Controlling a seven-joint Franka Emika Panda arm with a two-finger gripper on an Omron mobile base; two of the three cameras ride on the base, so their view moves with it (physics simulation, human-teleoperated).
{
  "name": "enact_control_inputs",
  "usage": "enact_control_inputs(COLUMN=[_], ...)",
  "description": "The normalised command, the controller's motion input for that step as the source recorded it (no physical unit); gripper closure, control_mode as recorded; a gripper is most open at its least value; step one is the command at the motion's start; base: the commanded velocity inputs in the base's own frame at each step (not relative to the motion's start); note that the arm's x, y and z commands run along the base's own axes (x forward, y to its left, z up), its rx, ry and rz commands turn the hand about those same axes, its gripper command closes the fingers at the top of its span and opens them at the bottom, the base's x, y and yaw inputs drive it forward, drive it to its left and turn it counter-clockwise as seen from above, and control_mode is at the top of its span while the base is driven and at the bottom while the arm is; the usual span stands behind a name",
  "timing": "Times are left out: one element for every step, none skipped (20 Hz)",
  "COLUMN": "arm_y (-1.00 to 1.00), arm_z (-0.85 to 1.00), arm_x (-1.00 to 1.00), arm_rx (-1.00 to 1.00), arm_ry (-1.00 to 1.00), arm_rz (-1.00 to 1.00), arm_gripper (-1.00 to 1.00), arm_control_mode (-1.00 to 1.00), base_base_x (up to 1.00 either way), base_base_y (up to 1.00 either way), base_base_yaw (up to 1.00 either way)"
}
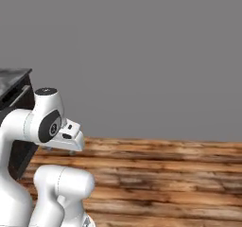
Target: Four empty soda cans are scattered around the kitchen. Gather all the cans and cluster them next to the stove for recycling.
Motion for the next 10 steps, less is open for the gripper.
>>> enact_control_inputs(arm_y=[0.00,0.00,0.00,0.00,0.00,0.00,0.00,0.00,0.00,0.00], arm_z=[0.00,0.00,0.00,0.00,0.00,0.00,0.00,0.00,0.00,0.00], arm_x=[0.00,0.00,0.00,0.00,0.00,0.00,0.00,0.00,0.00,0.00], arm_rx=[0.00,0.00,0.00,0.00,0.00,0.00,0.00,0.00,0.00,0.00], arm_ry=[0.00,0.00,0.00,0.00,0.00,0.00,0.00,0.00,0.00,0.00], arm_rz=[0.00,0.00,0.00,0.00,0.00,0.00,0.00,0.00,0.00,0.00], arm_gripper=[-1.00,-1.00,-1.00,-1.00,-1.00,-1.00,-1.00,-1.00,-1.00,-1.00], arm_control_mode=[1.00,1.00,1.00,1.00,1.00,1.00,1.00,1.00,1.00,1.00], base_base_x=[1.00,1.00,1.00,1.00,1.00,1.00,1.00,1.00,1.00,1.00], base_base_y=[0.66,0.69,0.69,0.71,0.71,0.75,0.76,0.86,0.89,0.90], base_base_yaw=[-0.36,-0.38,-0.41,-0.46,-0.47,-0.49,-0.49,-0.50,-0.51,-0.50])
